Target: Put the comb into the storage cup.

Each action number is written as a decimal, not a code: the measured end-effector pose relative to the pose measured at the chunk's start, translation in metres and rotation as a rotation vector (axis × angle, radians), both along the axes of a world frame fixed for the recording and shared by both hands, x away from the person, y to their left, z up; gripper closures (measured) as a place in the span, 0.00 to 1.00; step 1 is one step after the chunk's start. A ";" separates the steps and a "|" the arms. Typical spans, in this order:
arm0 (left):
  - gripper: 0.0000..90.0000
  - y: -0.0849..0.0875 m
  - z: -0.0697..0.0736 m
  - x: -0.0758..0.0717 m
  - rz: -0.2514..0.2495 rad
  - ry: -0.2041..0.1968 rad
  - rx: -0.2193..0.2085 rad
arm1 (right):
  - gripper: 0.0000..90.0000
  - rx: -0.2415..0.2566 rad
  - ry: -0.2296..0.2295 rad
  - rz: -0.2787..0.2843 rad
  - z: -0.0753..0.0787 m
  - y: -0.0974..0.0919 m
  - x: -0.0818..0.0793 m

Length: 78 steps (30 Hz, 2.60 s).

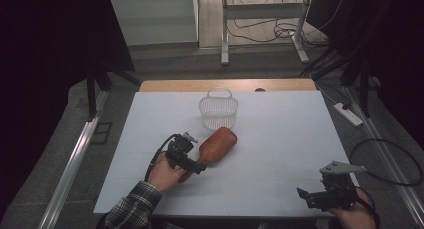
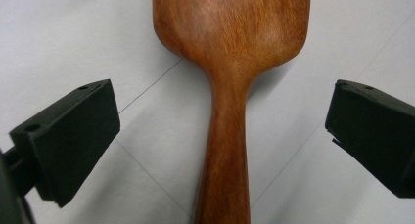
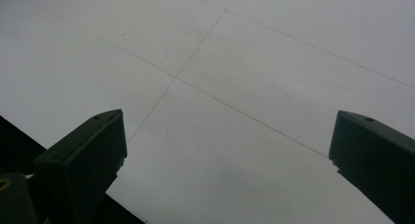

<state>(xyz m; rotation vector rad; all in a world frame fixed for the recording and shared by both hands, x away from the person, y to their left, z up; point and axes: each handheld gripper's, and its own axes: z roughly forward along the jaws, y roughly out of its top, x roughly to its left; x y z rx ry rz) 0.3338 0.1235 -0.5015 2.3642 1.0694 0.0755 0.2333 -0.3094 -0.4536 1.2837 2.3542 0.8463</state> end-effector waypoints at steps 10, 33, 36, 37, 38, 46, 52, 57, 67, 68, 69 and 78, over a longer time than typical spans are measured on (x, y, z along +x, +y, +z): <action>0.00 -0.007 -0.012 0.003 -0.022 0.029 0.034 | 0.00 0.001 0.000 0.002 0.000 0.000 0.000; 0.55 -0.012 -0.012 0.003 -0.040 0.017 0.079 | 0.00 0.000 0.000 0.004 0.000 0.000 0.000; 0.61 -0.013 -0.011 0.003 -0.044 0.009 0.088 | 0.00 -0.001 0.000 0.004 0.000 0.000 -0.001; 0.63 -0.013 -0.011 0.003 -0.046 0.009 0.087 | 0.00 -0.001 0.001 0.004 0.000 0.000 -0.001; 0.66 -0.013 -0.011 0.002 -0.047 0.004 0.091 | 0.00 -0.001 0.001 0.004 0.000 0.000 -0.001; 0.78 -0.011 -0.013 0.003 -0.059 0.030 0.070 | 0.00 -0.002 0.001 0.004 0.000 0.000 0.000; 0.79 -0.008 -0.012 0.006 -0.050 0.056 0.033 | 0.00 -0.001 0.000 0.003 0.000 0.000 0.000; 0.79 -0.007 -0.011 0.006 -0.047 0.053 0.025 | 0.00 0.000 0.000 0.003 0.000 0.000 -0.001; 0.79 -0.004 -0.008 0.004 -0.048 0.044 -0.010 | 0.00 0.001 0.000 0.003 0.000 0.000 -0.001; 0.79 -0.003 -0.008 0.004 -0.047 0.039 -0.013 | 0.00 0.001 0.001 0.001 0.000 0.000 -0.001; 0.79 -0.003 -0.007 0.004 -0.051 0.034 -0.016 | 0.00 0.002 0.000 0.002 0.000 0.000 -0.001; 0.79 0.000 0.002 -0.002 -0.058 -0.011 -0.052 | 0.00 0.004 -0.004 0.002 0.000 -0.001 -0.001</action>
